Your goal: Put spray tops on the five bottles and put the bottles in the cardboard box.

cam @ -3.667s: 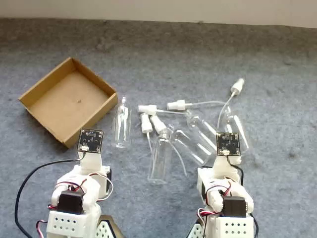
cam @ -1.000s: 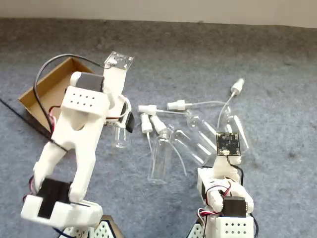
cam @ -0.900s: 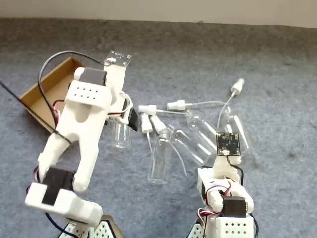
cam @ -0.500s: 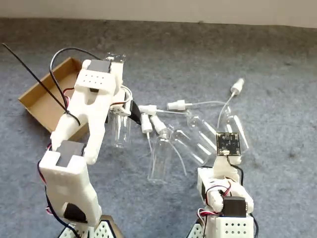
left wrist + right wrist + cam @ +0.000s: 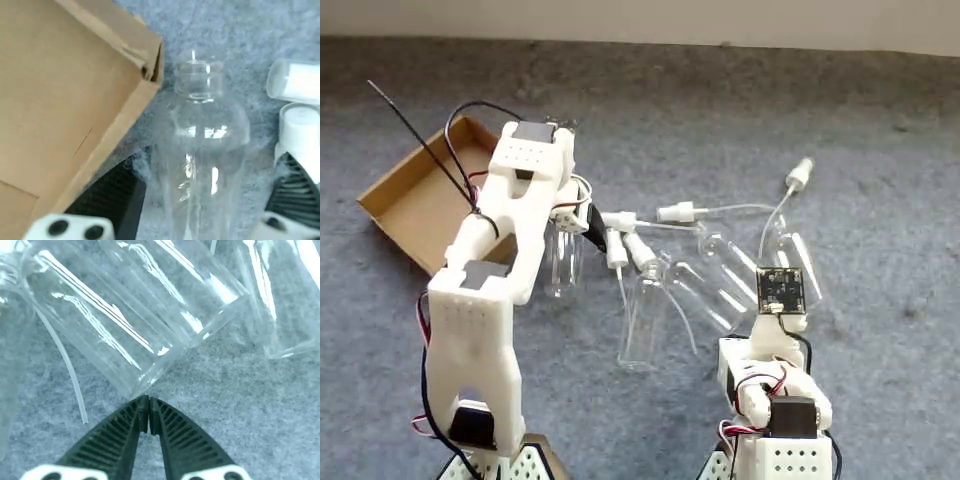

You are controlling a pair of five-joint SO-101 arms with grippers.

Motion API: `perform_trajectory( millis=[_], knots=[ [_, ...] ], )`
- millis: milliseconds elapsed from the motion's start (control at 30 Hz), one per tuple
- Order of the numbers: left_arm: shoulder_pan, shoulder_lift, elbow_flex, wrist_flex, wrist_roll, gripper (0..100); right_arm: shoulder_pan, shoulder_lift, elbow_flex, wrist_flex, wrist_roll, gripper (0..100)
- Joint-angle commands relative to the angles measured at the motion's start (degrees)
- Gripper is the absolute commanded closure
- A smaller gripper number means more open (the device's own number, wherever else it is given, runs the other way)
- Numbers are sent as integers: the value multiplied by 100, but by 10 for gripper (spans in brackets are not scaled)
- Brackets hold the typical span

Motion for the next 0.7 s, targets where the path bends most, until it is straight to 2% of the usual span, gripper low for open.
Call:
perform_trajectory(
  millis=[0,67,233,667],
  knots=[
    [-66,92,-409,97,26,660,48,-48,620,31,53,995],
    [-31,110,-400,105,26,675,48,-48,620,31,53,995],
    [-31,119,-426,62,18,824,48,-48,620,31,53,995],
    [57,101,-426,255,26,825,48,-48,620,31,53,995]
  ],
)
